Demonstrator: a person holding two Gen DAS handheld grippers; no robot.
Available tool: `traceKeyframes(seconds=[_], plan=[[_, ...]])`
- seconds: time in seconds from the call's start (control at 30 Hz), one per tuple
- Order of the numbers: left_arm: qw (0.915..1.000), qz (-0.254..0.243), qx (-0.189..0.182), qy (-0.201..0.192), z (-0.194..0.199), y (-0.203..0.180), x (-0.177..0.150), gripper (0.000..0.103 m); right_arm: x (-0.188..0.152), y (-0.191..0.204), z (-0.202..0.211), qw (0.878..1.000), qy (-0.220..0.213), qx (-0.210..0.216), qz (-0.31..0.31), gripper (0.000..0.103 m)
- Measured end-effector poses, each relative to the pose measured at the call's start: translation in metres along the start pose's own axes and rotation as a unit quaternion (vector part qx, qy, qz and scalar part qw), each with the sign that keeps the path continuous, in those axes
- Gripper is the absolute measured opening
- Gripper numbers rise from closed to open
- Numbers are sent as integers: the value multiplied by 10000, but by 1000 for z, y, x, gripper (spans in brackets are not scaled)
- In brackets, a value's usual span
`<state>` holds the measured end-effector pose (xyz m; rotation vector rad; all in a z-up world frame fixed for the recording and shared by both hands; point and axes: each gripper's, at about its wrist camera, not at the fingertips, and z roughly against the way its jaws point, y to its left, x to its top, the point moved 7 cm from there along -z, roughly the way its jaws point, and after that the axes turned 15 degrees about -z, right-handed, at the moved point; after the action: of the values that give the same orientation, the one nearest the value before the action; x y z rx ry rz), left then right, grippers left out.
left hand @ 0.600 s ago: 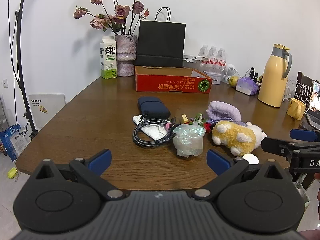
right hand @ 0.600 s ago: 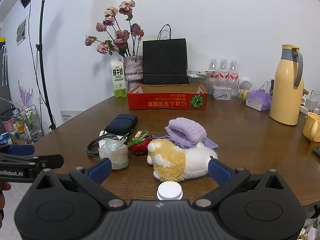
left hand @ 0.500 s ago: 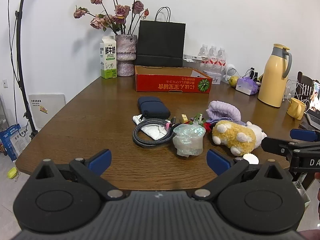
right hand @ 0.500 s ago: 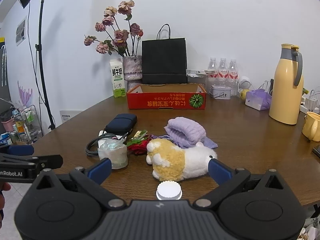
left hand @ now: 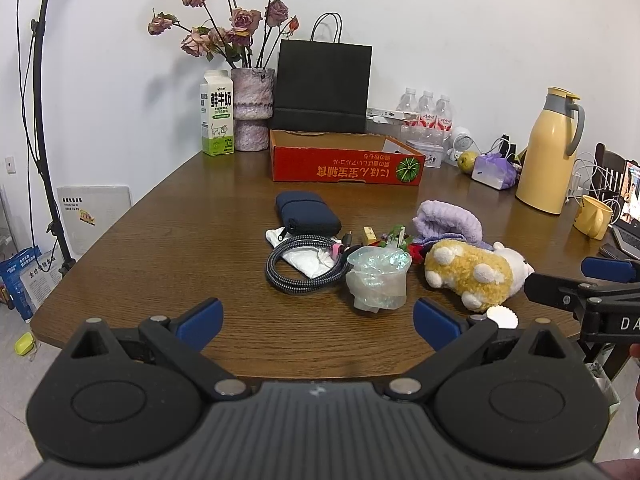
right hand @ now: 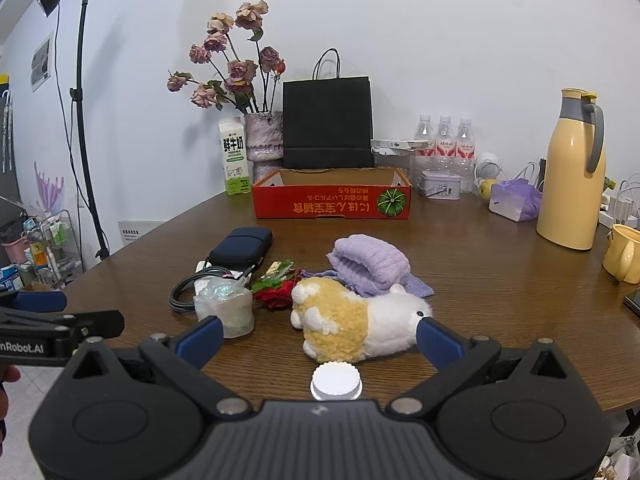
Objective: Organize objects
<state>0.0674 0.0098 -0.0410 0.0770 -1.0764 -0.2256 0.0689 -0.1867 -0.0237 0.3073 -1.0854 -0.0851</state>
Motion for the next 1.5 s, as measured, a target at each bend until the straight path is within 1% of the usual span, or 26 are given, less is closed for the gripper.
traceKeyframes(seconds=[1.5], plan=[[10000,-16,8,9,-1,-3,-6,103,-1,-2,2,9999,-30,-80,71,103]])
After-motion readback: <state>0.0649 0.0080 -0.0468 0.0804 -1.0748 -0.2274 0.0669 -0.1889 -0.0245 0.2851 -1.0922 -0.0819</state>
